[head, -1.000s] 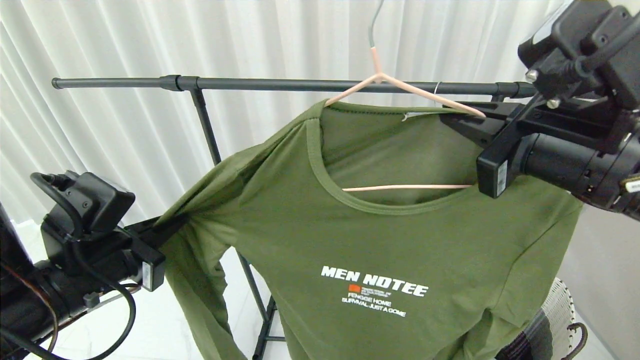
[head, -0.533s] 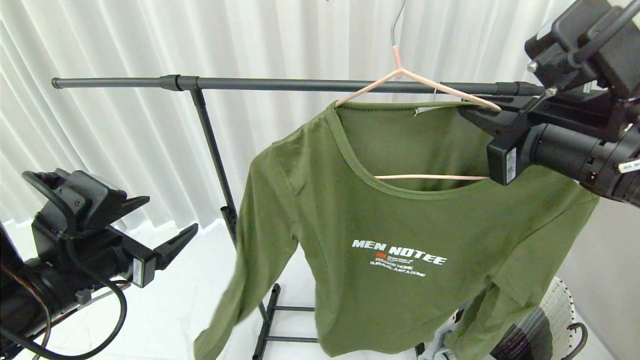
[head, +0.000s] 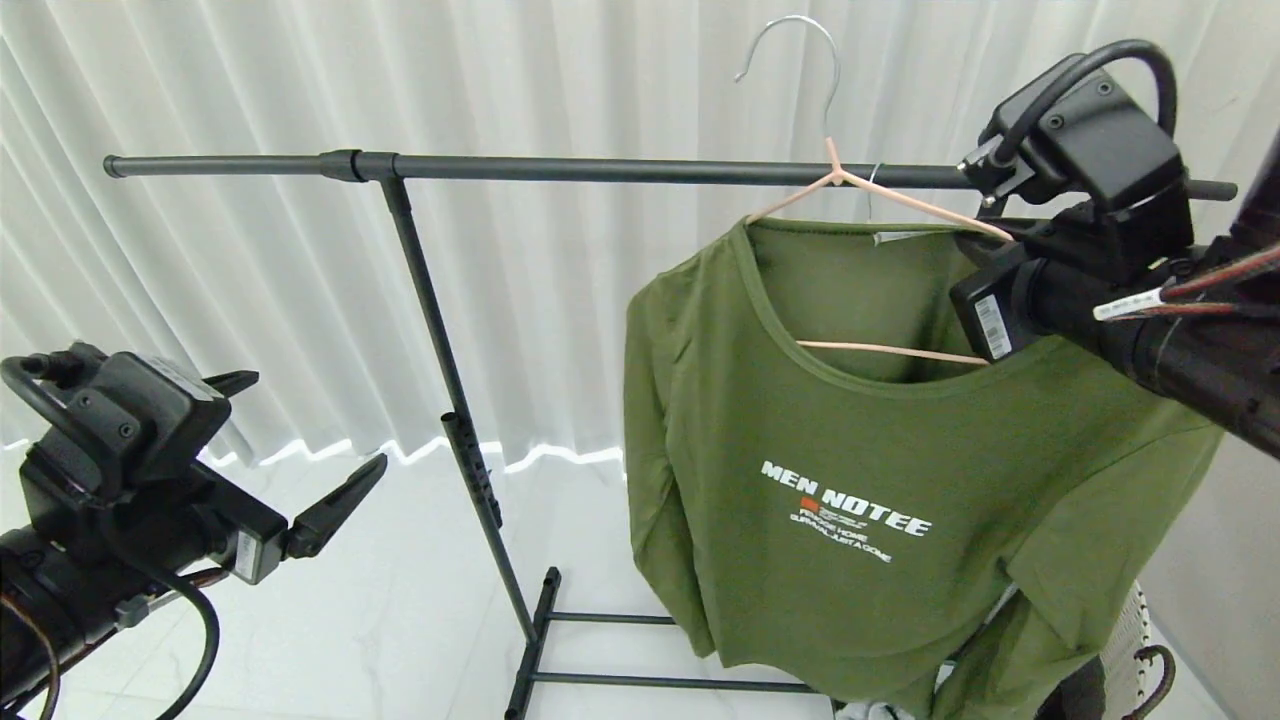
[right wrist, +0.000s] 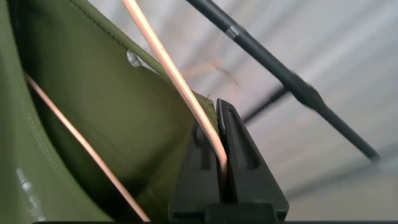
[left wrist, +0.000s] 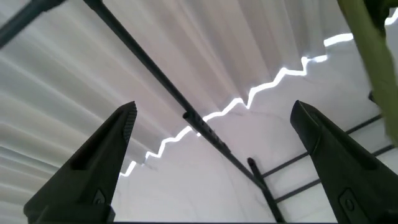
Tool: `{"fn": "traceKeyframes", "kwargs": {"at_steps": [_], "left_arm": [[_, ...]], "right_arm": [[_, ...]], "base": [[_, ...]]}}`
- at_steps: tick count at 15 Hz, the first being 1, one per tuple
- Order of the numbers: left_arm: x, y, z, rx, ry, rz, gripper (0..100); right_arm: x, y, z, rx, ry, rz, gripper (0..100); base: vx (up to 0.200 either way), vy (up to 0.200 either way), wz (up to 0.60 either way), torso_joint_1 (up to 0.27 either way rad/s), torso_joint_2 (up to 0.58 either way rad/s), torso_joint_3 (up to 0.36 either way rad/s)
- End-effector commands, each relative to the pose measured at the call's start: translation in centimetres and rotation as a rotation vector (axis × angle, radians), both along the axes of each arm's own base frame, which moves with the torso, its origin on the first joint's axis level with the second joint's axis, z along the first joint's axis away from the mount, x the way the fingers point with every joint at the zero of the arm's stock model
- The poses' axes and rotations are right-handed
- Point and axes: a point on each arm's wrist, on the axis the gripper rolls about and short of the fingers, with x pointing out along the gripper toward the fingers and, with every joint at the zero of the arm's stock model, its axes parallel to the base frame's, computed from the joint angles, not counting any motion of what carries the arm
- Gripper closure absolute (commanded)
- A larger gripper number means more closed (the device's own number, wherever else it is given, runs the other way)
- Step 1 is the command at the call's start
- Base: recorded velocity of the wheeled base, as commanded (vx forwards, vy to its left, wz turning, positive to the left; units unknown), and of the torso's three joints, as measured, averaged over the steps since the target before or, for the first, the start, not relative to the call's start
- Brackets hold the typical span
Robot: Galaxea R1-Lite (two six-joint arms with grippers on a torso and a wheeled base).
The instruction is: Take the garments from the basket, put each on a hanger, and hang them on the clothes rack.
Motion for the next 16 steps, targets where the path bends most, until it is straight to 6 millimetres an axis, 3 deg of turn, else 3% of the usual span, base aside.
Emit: {"fn": "traceKeyframes", "kwargs": {"at_steps": [1, 4, 10, 16], "left_arm": [[-0.5, 0.1, 0.4, -0.002, -0.025, 0.006, 0], [-0.7, 0.1, 0.6, 0.0, -0.036, 0.009, 0], [-0.7, 0.1, 0.6, 0.001, -0.036, 0.023, 0], [-0.6, 0.0, 0.6, 0.058, -0.05, 0.005, 0]], "right_arm": [[2.2, 0.7, -0.8, -0.012, 0.024, -0.099, 100], [3.4, 1.5, -1.2, 0.054, 0.041, -0.194, 100], [3.5, 1.4, -1.3, 0.064, 0.044, -0.208, 100], [4.3, 0.7, -1.5, 0.062, 0.046, -0.243, 100]], "base": [[0.0, 0.0, 0.0, 0.0, 0.0, 0.0], [0.0, 0.0, 0.0, 0.0, 0.0, 0.0], [0.0, 0.2, 0.0, 0.002, 0.0, 0.003], [0.0, 0.0, 0.0, 0.0, 0.0, 0.0]]}}
